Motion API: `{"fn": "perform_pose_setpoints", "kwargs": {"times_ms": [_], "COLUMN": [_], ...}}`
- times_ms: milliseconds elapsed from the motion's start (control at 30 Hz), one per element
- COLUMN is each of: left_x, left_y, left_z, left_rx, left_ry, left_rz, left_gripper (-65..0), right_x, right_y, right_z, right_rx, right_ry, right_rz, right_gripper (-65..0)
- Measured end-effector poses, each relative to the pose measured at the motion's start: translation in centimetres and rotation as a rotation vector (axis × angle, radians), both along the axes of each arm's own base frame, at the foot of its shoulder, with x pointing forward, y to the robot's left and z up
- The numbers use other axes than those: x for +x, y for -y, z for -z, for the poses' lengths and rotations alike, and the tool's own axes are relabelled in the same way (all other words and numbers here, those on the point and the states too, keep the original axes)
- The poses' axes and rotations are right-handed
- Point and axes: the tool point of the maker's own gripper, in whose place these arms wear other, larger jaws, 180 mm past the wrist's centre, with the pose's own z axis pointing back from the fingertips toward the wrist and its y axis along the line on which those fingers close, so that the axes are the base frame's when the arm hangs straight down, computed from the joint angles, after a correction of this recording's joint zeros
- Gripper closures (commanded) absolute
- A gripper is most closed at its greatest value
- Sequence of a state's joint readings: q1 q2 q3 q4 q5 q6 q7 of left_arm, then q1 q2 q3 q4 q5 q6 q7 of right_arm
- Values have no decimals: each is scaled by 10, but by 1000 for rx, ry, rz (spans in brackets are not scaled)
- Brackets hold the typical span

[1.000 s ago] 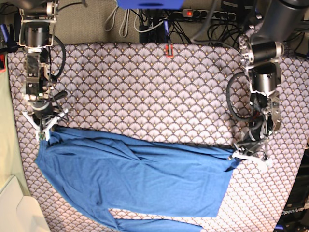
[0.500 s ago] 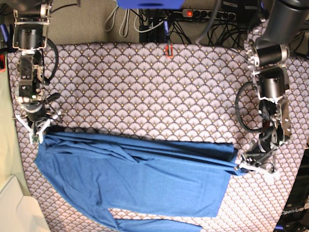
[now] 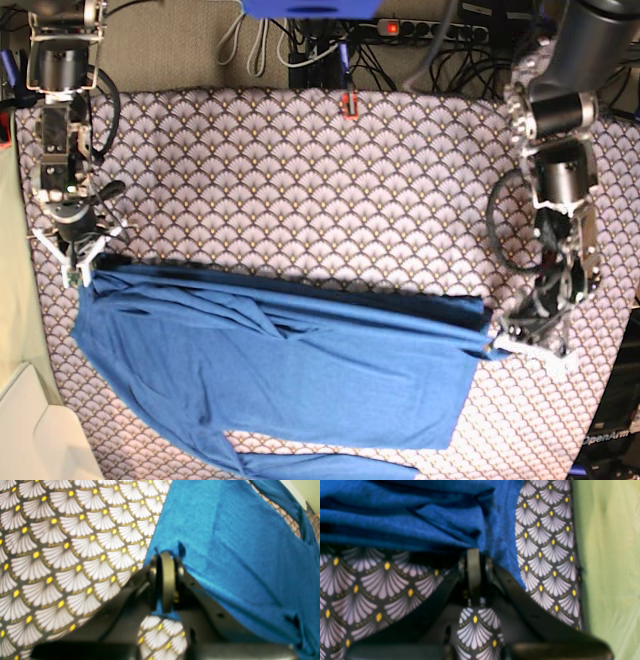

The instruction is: Fold the T-shirt properly

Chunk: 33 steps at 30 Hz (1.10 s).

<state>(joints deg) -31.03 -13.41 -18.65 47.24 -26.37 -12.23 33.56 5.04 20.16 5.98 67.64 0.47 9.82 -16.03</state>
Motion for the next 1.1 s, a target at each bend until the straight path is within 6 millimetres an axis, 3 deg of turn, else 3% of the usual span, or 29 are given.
{"fn": "perform_pose_setpoints", "kwargs": {"times_ms": [67, 167, 433, 600, 767, 900, 1100], "left_x": [11, 20, 14, 17, 20, 33, 45], "left_y": [11, 13, 11, 5, 3, 8, 21], "left_z": [-12, -25, 10, 6, 3, -14, -18], "left_rx": [-15, -19, -50, -43, -46, -54, -90], "left_ry": [44, 123, 33, 78, 86, 145, 158], "left_rz": [13, -16, -45, -72, -87, -101, -104], "left_gripper": [-4, -5, -5, -8, -105, -182, -216], "right_x": [0, 0, 2, 1, 0, 1, 1], "right_y": [0, 0, 0, -1, -1, -1, -1], "right_z": [0, 0, -2, -1, 0, 0, -1], "right_rx": [0, 0, 1, 0, 0, 0, 0], "right_ry": [3, 3, 8, 5, 3, 3, 4], "right_rz": [-1, -1, -1, -1, -2, -2, -2], "right_gripper": [0, 0, 0, 0, 0, 0, 0]}}
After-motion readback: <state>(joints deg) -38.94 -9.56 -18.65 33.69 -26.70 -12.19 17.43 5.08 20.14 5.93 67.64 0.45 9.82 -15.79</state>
